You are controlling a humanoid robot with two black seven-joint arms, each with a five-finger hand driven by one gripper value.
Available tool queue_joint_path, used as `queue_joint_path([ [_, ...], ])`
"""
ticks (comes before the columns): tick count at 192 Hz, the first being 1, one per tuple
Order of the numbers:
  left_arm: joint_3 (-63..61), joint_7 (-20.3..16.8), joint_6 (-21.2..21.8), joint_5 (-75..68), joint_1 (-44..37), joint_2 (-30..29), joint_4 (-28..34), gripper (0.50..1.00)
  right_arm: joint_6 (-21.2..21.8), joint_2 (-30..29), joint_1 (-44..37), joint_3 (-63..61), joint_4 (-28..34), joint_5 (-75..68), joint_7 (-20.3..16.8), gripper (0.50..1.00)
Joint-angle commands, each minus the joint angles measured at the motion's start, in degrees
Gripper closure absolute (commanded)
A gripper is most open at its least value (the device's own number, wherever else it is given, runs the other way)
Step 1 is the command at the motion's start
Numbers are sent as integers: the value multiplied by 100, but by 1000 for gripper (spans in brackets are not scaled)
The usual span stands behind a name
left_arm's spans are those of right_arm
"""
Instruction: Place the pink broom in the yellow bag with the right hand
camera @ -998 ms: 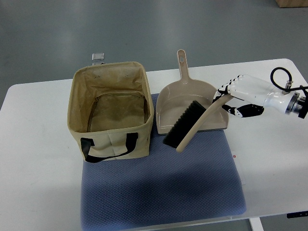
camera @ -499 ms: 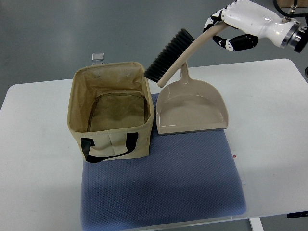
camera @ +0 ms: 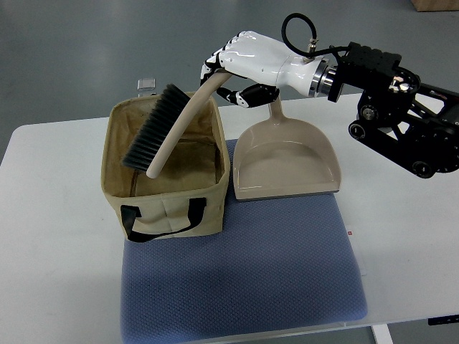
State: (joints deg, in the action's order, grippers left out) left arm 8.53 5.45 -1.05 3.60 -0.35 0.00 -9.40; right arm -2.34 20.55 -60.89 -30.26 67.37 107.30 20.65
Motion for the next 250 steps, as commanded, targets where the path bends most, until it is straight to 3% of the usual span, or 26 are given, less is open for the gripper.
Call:
queue_joint_path([
  [1, 0, 0, 0, 0, 0, 0, 0, 500, -30, -51, 42, 46, -31, 1, -8, 791],
  [6, 0, 0, 0, 0, 0, 0, 0, 500, -47, -51, 42, 46, -57, 1, -8, 750],
  [25, 0, 0, 0, 0, 0, 0, 0, 500, -56, -51, 42, 29, -171, 1, -17, 683],
  [60, 0, 0, 0, 0, 0, 0, 0, 500, -161, 19, 51, -59, -312, -43, -8, 607],
  [95, 0, 0, 0, 0, 0, 0, 0, 500, -364, 98, 174, -261, -365, -562, -17, 607],
  [200, 0, 0, 0, 0, 0, 0, 0, 500, -258, 802, 2020, -1430, -506, -6652, -8, 605],
  [250, 0, 0, 0, 0, 0, 0, 0, 500, 497, 819, 2617, -1913, -523, -8594, -8, 576],
])
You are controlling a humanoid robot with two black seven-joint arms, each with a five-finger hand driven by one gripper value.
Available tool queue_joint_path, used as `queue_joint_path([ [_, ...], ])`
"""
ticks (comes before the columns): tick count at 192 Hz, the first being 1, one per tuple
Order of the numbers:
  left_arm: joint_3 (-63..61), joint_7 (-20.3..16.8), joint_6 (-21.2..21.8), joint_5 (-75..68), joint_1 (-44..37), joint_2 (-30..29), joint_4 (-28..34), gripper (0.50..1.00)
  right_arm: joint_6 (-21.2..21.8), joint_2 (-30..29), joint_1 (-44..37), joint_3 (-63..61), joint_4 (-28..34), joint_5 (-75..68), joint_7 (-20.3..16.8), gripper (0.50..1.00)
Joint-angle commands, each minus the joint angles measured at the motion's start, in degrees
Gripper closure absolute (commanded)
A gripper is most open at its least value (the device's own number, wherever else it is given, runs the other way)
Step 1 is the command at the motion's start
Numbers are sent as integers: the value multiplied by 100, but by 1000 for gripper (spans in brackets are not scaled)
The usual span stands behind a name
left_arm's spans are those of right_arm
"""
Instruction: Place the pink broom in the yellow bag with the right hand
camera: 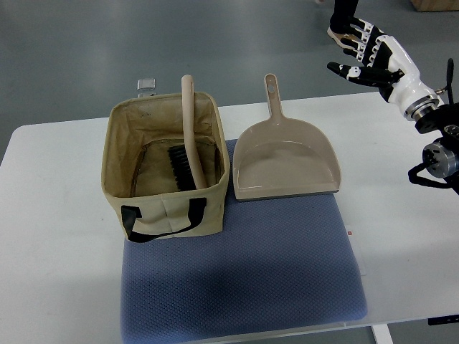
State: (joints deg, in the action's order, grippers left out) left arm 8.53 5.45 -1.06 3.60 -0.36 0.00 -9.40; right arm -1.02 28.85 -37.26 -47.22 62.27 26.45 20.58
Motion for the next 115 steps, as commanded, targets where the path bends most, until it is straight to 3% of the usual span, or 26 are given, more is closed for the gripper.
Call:
queue_joint_path([
  [1, 0, 0, 0, 0, 1, 0, 0, 500, 366, -11, 254, -217, -13, -509, -2, 576],
  [46, 0, 0, 0, 0, 1, 0, 0, 500, 1069, -327, 983, -788, -22, -597, -2, 570],
  [85, 0, 0, 0, 0, 1, 0, 0, 500, 1078, -942, 1458, -1245, -57, -553, 51, 570],
  [115, 0, 0, 0, 0, 1, 0, 0, 500, 1069, -1065, 1599, -1245, -127, -535, 60, 570],
])
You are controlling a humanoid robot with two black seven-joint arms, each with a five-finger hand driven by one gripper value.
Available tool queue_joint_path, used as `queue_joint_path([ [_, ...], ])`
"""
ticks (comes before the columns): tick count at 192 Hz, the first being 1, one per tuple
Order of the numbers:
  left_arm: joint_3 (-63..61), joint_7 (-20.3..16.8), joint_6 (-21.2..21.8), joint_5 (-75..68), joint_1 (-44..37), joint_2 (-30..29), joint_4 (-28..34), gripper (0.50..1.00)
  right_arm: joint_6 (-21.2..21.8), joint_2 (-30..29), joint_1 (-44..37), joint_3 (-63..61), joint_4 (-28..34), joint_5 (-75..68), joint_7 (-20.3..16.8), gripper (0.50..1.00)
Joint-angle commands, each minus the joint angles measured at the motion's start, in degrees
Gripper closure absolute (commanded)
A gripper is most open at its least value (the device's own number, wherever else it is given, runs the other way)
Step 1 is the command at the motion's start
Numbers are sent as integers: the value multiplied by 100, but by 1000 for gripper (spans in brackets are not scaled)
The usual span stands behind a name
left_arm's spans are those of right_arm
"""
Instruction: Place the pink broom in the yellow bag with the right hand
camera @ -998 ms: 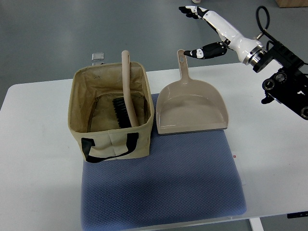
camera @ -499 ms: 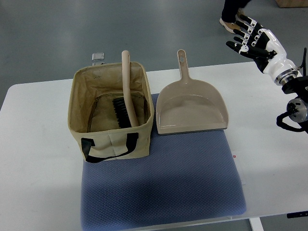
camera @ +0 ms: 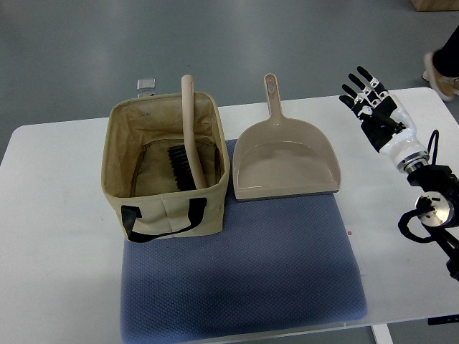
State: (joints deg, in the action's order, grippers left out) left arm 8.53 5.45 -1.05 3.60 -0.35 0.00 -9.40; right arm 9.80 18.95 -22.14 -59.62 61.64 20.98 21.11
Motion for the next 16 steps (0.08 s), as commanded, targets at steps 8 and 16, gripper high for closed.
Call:
queue_joint_path([
  [8, 0, 0, 0, 0, 0, 0, 0, 500, -13, -102, 104, -6, -117, 12, 7, 570],
  [16, 0, 0, 0, 0, 0, 0, 0, 500, 22, -111, 131, -6, -152, 3, 7, 570],
])
